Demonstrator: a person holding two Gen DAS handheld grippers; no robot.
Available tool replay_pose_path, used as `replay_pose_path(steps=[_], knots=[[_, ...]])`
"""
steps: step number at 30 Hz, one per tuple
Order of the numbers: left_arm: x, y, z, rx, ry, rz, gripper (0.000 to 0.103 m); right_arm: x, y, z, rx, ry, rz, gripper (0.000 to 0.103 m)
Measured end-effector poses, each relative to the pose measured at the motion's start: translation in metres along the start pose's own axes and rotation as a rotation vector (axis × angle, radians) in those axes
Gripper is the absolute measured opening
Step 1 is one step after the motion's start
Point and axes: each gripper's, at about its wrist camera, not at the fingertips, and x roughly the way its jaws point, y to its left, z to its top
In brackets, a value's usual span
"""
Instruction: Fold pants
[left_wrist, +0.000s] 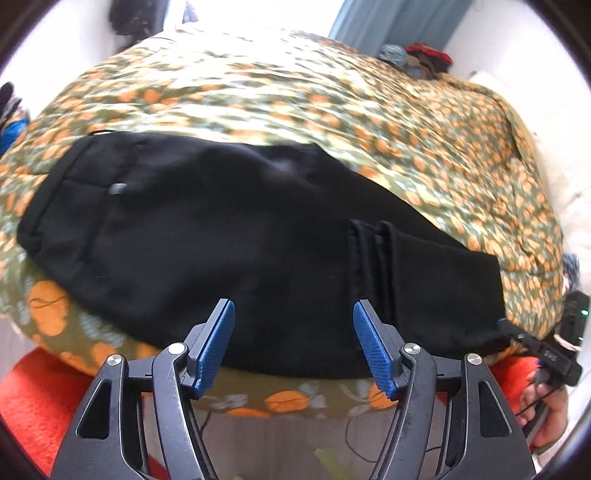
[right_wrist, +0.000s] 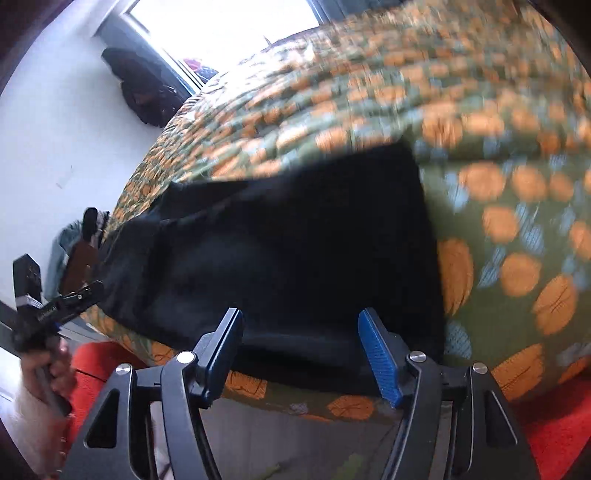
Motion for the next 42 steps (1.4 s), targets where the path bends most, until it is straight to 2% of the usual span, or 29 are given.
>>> replay_pose_path(steps=[3,5,7,9,11,15,17,23,26,29,33,42], knots=[[-0.011,0.019,0.000,-0.048,-0.033,0.015,0.073,-0.030,0.017,0.002,-0.078,-0.125,-0.036,0.066],[-0.015,0.032,0.001,-0.088,-0.045,0.025,0.074,-0.037,0.024,0.001,-0.116,-0.158,-0.023,0.067],[-0.015,0.050,0.004,-0.143,-0.041,0.039,0.074,-0.027,0.029,-0.004,-0.144,-0.112,-0.013,0.068],[-0.022,0.079,0.010,-0.239,-0.068,0.029,0.074,-0.014,0.027,-0.009,-0.134,-0.063,-0.033,0.068],[-0.033,0.110,0.013,-0.348,-0.110,0.000,0.074,-0.012,0.018,-0.011,-0.107,-0.055,-0.023,0.068],[-0.050,0.192,0.011,-0.658,-0.187,-0.080,0.074,-0.018,0.006,-0.010,-0.066,-0.073,-0.026,0.068],[-0.051,0.214,0.006,-0.734,-0.200,-0.089,0.073,-0.013,0.000,-0.009,-0.035,-0.061,-0.023,0.068],[-0.033,0.230,0.001,-0.781,-0.211,-0.143,0.068,-0.002,0.006,-0.005,-0.045,-0.049,-0.016,0.068],[-0.013,0.232,0.003,-0.793,-0.186,-0.156,0.066,0.003,0.009,-0.008,-0.060,-0.030,-0.016,0.068],[0.008,0.231,0.003,-0.784,-0.157,-0.128,0.066,0.006,0.009,-0.009,-0.064,-0.020,-0.026,0.068],[0.023,0.229,0.005,-0.747,-0.151,-0.117,0.072,0.006,0.006,-0.008,-0.050,-0.023,-0.024,0.068],[0.014,0.214,0.003,-0.705,-0.163,-0.013,0.072,0.001,-0.004,-0.009,-0.023,-0.030,-0.008,0.068]])
